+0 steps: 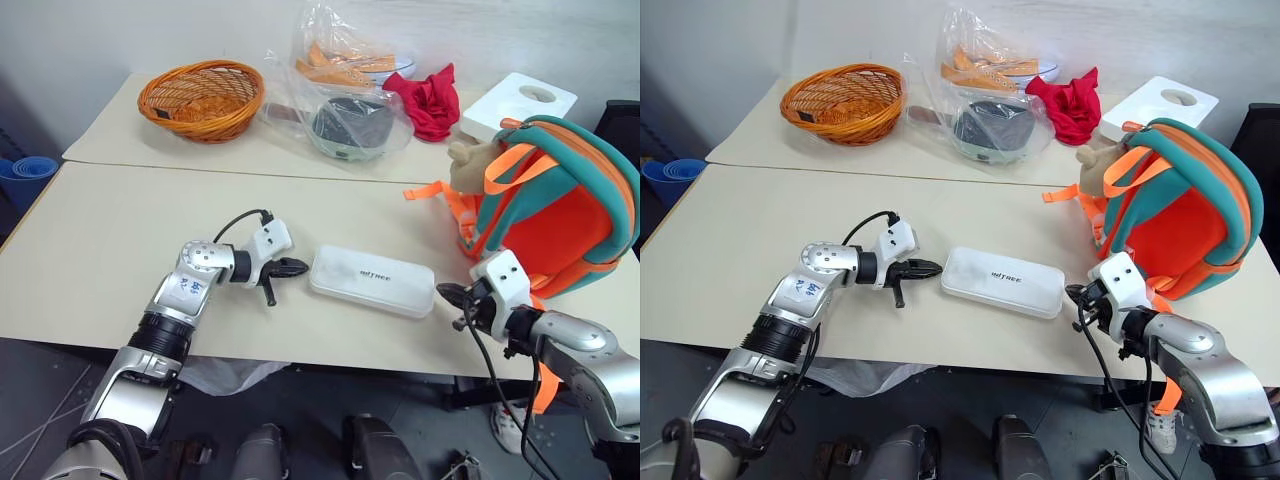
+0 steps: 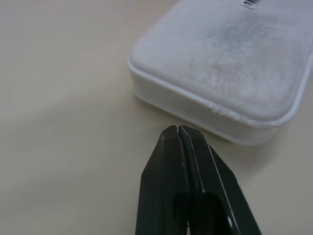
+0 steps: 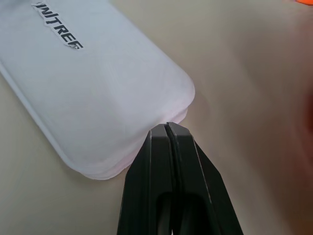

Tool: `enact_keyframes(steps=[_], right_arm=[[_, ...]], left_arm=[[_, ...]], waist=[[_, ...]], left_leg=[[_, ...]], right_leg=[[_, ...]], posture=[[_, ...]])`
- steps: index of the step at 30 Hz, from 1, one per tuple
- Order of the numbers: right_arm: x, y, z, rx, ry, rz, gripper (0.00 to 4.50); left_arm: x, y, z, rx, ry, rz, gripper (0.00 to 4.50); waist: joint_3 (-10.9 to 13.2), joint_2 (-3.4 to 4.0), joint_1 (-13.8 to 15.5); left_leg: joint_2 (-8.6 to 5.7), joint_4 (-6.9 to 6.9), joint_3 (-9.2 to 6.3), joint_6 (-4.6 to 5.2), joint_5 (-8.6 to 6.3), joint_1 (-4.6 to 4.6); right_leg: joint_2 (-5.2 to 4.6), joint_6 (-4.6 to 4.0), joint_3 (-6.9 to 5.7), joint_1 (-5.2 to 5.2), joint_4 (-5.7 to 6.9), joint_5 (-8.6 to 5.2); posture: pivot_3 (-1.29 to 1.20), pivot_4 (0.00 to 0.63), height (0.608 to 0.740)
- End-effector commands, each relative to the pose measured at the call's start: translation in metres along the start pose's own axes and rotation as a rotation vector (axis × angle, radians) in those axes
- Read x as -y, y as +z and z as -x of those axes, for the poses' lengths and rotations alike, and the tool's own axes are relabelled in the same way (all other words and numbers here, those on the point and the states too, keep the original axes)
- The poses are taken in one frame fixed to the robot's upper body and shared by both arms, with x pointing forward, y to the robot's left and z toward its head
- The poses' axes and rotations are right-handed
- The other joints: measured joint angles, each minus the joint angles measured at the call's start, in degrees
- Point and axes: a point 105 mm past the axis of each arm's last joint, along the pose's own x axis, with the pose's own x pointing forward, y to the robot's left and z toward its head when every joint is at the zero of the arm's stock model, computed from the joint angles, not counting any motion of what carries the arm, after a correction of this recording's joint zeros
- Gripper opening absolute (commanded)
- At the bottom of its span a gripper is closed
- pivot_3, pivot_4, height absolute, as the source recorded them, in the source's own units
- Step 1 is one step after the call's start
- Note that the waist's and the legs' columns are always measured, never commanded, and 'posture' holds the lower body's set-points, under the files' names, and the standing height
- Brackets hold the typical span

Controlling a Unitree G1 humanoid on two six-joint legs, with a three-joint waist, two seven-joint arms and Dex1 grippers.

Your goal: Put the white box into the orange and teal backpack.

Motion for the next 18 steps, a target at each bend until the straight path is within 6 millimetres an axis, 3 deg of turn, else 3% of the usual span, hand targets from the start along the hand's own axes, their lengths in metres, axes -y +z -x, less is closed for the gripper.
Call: enact_keyframes(steps=[1, 6, 11, 14, 18], right_arm=[[0.000, 0.007, -0.006, 0.016, -0.012, 0.014, 0.00], [0.001, 0.010, -0.012, 0.035, -0.021, 0.015, 0.00], [0.008, 0.008, -0.014, 0.036, -0.047, 0.016, 0.00], [0.009, 0.006, -0.014, 0.034, -0.049, 0.017, 0.00], [0.010, 0.003, -0.012, 0.028, -0.050, 0.022, 0.00]], left_arm=[[0.004, 0.013, 0.000, 0.035, -0.019, -0.035, 0.04], [0.021, 0.021, 0.005, 0.057, -0.125, 0.005, 0.04], [0.007, 0.014, 0.016, 0.048, -0.081, 0.134, 0.04], [-0.004, 0.003, 0.026, 0.003, -0.058, 0.261, 0.64], [-0.011, -0.004, 0.034, -0.012, -0.073, 0.532, 1.84]], waist=[[0.00, 0.00, 0.05], [0.00, 0.00, 0.12], [0.00, 0.00, 0.08], [0.00, 0.00, 0.04], [0.00, 0.00, 0.05]], left_leg=[[0.01, 0.00, 0.00, -0.01, 0.01, 0.00], [0.00, 0.00, 0.01, -0.02, 0.01, -0.02], [0.00, 0.08, 0.00, -0.01, 0.02, -0.01], [0.00, 0.07, 0.00, -0.01, 0.02, -0.01], [0.01, 0.07, 0.00, -0.01, 0.02, -0.02]], right_leg=[[0.01, 0.00, 0.00, -0.01, 0.01, 0.00], [0.00, 0.00, 0.00, -0.02, 0.01, 0.00], [0.00, 0.00, -0.01, 0.00, 0.06, 0.00], [0.03, 0.00, 0.00, -0.02, 0.07, 0.00], [0.07, 0.00, 0.00, -0.05, 0.10, 0.00]], posture=[[0.00, 0.150, 0.740], [0.00, 0.150, 0.740], [0.00, 0.150, 0.740], [0.00, 0.150, 0.740], [0.00, 0.150, 0.740]])
